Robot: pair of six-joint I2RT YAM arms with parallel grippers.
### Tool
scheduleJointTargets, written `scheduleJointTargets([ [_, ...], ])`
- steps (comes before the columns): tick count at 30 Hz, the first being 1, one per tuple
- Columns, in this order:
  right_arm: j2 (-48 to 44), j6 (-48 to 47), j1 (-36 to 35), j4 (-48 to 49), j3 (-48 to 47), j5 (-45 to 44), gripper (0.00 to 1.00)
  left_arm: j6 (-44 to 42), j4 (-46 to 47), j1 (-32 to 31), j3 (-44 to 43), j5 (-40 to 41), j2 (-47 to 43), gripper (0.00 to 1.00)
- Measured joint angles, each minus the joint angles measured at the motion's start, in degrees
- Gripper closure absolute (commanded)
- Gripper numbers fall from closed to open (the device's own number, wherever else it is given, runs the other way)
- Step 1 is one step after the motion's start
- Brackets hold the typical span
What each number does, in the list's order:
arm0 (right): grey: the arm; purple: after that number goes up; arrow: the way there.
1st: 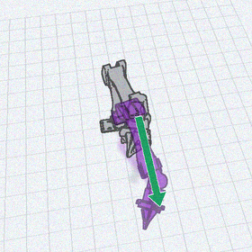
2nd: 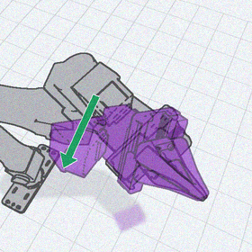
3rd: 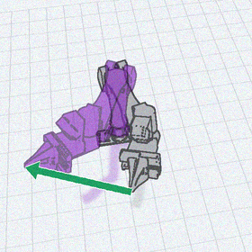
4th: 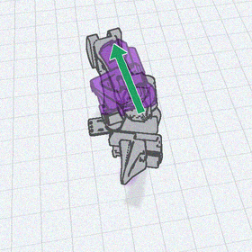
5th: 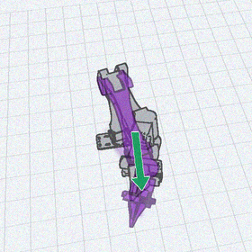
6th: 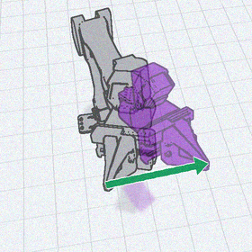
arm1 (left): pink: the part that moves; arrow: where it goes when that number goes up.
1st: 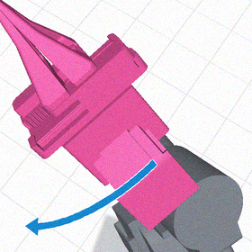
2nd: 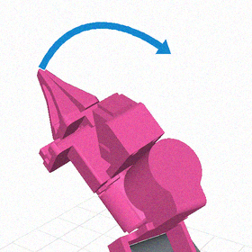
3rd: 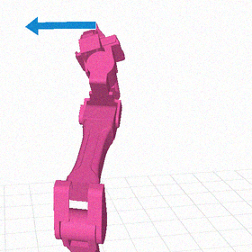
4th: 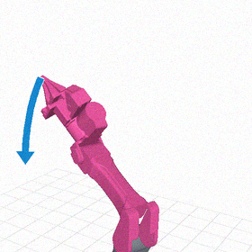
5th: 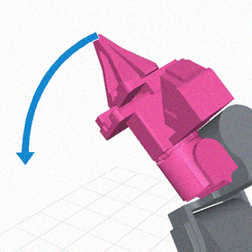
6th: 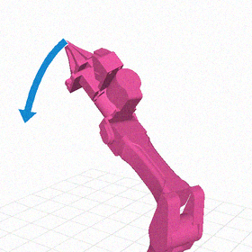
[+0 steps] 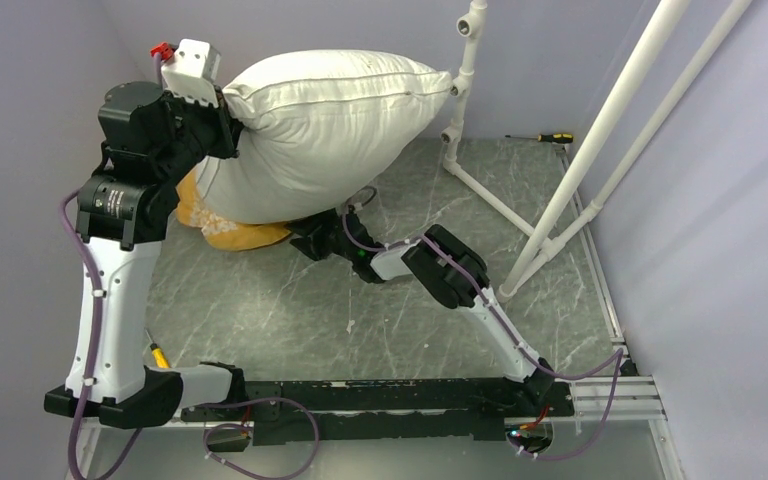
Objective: Put the pillow into the pillowcase
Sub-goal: Stuff the pillow into the pillowcase.
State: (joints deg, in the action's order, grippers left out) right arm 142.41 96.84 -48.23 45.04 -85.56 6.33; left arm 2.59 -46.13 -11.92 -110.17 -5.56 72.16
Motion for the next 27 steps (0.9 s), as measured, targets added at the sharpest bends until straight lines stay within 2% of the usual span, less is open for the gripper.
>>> scheduleJointTargets([
  [5, -0.63, -0.37, -1.27, -2.43, -0.15, -0.17, 0.42, 1.25, 1.03, 0.00, 0.00, 1.05, 0.33, 1.00],
  [12, 4.42, -0.13, -1.64, -3.63, -8.87, 0.85, 0.43, 3.39, 1.75, 0.11, 0.17, 0.66, 0.33, 1.00],
  [15, 6.71, 0.07, -1.55, -4.44, -12.68, 1.53, 0.54, 4.70, 2.14, 0.22, 0.17, -0.44, 0.33, 1.00],
  [17, 8.46, 0.42, -1.38, -4.92, -15.21, 1.77, 0.74, 5.35, 2.08, 0.28, 0.17, -0.94, 0.33, 1.00],
  [19, 9.51, -0.63, -1.20, -5.84, -16.46, 1.70, 0.99, 5.79, 2.08, 0.26, 0.17, -1.25, 0.33, 1.00],
  [24, 8.52, -4.00, -0.83, -5.95, -14.43, 2.43, 1.00, 5.79, 1.73, 0.26, 0.17, -1.11, -0.04, 1.00],
  [27, 3.56, -6.91, 0.13, -6.12, -6.25, 2.99, 1.00, 5.46, 0.96, 0.26, 0.44, -1.03, -0.83, 1.00],
])
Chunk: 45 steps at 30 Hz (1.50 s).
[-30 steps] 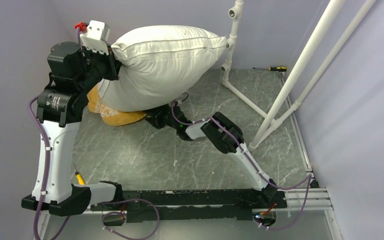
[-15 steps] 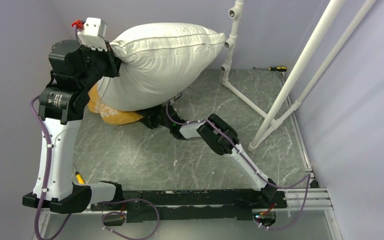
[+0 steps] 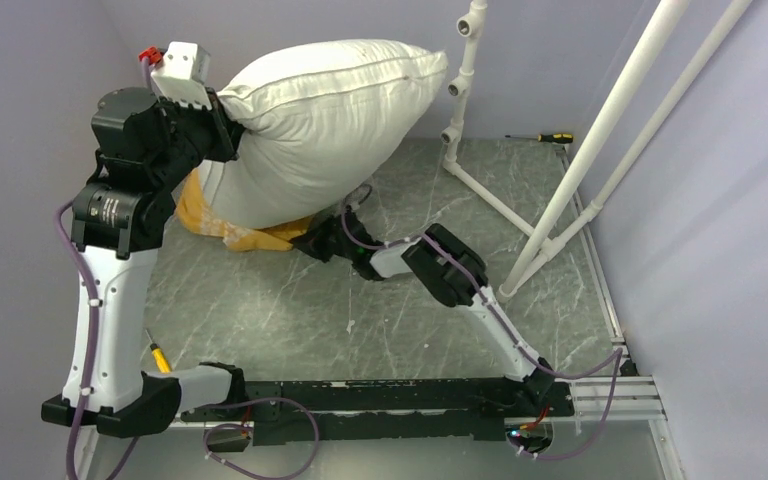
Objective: Put the pillow into the pillowcase
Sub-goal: Stuff the pillow into the pillowcase.
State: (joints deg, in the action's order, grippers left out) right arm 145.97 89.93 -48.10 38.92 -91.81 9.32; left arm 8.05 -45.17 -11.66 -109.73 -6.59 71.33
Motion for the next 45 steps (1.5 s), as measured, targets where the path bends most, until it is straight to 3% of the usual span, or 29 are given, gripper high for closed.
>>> scheduleJointTargets([
  [7, -22.88, -12.20, 4.46, -9.49, 22.60, -1.79, 1.00, -0.81, 1.03, -0.22, 5.05, 1.62, -6.21, 1.00],
  [12, -43.80, -25.18, 4.96, -20.59, 24.48, -2.62, 1.00, -0.39, 4.37, -0.22, 8.46, 1.16, -11.06, 1.00],
  [17, -53.31, -32.87, 6.05, -29.07, 24.46, -1.40, 1.00, 1.90, 10.78, 0.24, 15.87, -1.29, -16.31, 1.00],
  [22, -55.12, -37.66, 7.67, -36.20, 21.05, 0.28, 1.00, 4.13, 14.03, 0.28, 21.24, -3.26, -18.88, 1.00],
  [32, -55.12, -43.01, 11.47, -51.69, 0.55, 6.51, 1.00, 6.60, 18.71, 1.03, 26.58, -4.15, -21.51, 1.00],
  [45, -52.78, -40.17, 14.53, -49.64, -15.37, 14.49, 1.00, 18.80, 33.00, 1.49, 45.90, -8.66, -26.16, 1.00],
])
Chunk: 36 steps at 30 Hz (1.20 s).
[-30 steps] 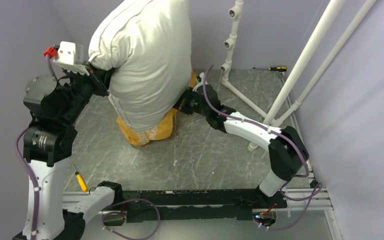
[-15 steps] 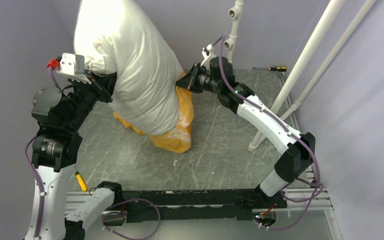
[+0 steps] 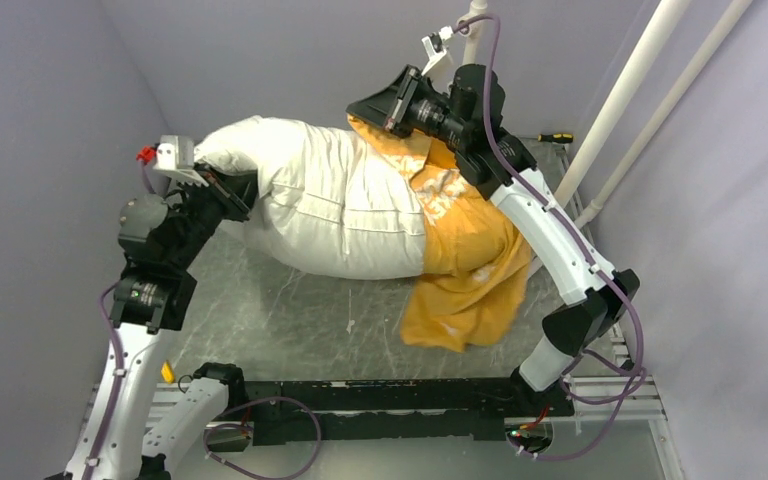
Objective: Put the pillow into the pillowcase
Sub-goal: Stuff the pillow into the pillowcase.
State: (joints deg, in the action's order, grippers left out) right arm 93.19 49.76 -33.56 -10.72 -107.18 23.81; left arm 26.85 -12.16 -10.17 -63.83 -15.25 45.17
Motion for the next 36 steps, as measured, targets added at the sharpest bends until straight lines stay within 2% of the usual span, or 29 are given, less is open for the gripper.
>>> scheduleJointTargets([
  [6, 7.72, 1.97, 0.02, -0.02, -9.05, 5.77, 1.00, 4.04, 3.02, 0.09, 9.22, -0.11, -0.72, 1.00],
  [10, 18.97, 4.07, 0.11, -0.26, -18.45, 9.97, 1.00, 3.85, 2.89, 0.07, 9.88, -0.90, -0.52, 1.00],
  [13, 26.82, 5.88, 0.11, -0.02, -21.94, 12.09, 1.00, 2.75, 3.67, -0.31, 10.99, -3.02, -1.57, 1.00],
  [18, 33.59, 7.63, -1.03, 0.44, -18.29, 12.55, 1.00, 2.34, 4.24, -1.88, 15.80, -6.54, -3.80, 1.00],
  [25, 31.63, 7.19, -6.49, 7.54, -5.44, 10.82, 1.00, 2.82, -1.49, -1.99, 25.29, -3.45, -11.32, 0.98],
  [27, 29.03, 6.12, -7.45, 8.85, 0.20, 9.68, 0.89, 3.72, -3.26, -2.25, 28.22, -3.65, -14.03, 0.99],
  [28, 27.36, 5.42, -7.80, 9.03, 2.71, 8.83, 0.79, 4.28, -4.04, -2.47, 29.09, -3.89, -15.02, 1.00],
  [31, 21.75, 1.84, -8.74, 7.02, 8.46, 4.63, 0.39, 6.19, -6.32, -3.13, 30.86, -3.93, -17.49, 1.00],
  [32, 19.67, 0.22, -9.20, 5.73, 9.60, 3.02, 0.31, 7.08, -6.60, -3.32, 31.45, -3.93, -18.16, 1.00],
  [34, 15.80, -3.21, -10.29, 2.14, 10.36, -0.59, 0.22, 8.55, -6.56, -3.56, 32.37, -3.89, -18.80, 1.00],
  [36, 11.13, -7.06, -11.80, -2.89, 10.40, -5.68, 0.17, 10.38, -6.12, -3.58, 33.16, -3.43, -18.93, 1.00],
])
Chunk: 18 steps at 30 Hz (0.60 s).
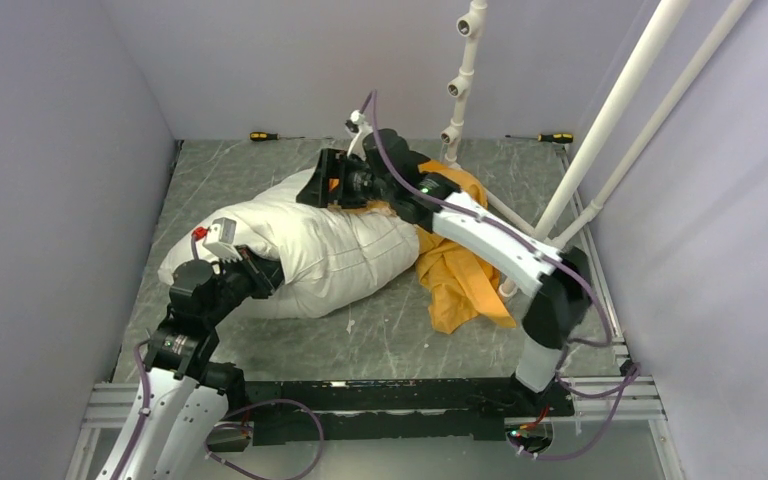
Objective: Put the pillow into the pillowcase
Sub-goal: Stuff the pillow into the pillowcase.
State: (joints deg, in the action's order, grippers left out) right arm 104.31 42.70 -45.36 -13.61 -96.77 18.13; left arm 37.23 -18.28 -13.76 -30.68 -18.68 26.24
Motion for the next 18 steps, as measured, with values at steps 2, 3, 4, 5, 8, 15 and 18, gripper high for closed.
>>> scheduleJointTargets([
  [2, -4.94, -2.82, -1.05, -3.91, 0.48, -4.52, 0.15, 1.31, 0.52, 0.00, 0.22, 0.55, 0.17, 1.00],
  [3, -7.91, -3.87, -1.60, -5.86, 1.20, -6.84, 0.15, 1.75, 0.96, 0.00, 0.22, 0.68, 0.39, 1.00],
  [4, -11.19, -4.68, -2.12, -7.78, 2.25, -9.27, 0.15, 2.16, 1.49, 0.00, 0.22, 0.87, 0.79, 1.00],
  [5, -14.62, -5.22, -2.60, -9.46, 3.58, -11.61, 0.14, 2.56, 2.01, 0.02, 0.22, 1.07, 1.27, 1.00],
  [8, -24.50, -5.70, -3.26, -14.34, 8.26, -18.71, 0.15, 2.91, 2.82, 0.02, -0.17, 1.42, 3.06, 1.00],
  [15, -35.93, -5.64, 0.55, -25.31, 19.43, -32.26, 0.47, 2.93, 2.54, 0.02, -1.07, 1.55, 4.17, 1.00],
  [18, -35.67, -5.92, 4.55, -26.49, 25.68, -32.57, 0.53, 3.04, 2.01, 0.02, -1.07, 1.66, 3.45, 1.00],
])
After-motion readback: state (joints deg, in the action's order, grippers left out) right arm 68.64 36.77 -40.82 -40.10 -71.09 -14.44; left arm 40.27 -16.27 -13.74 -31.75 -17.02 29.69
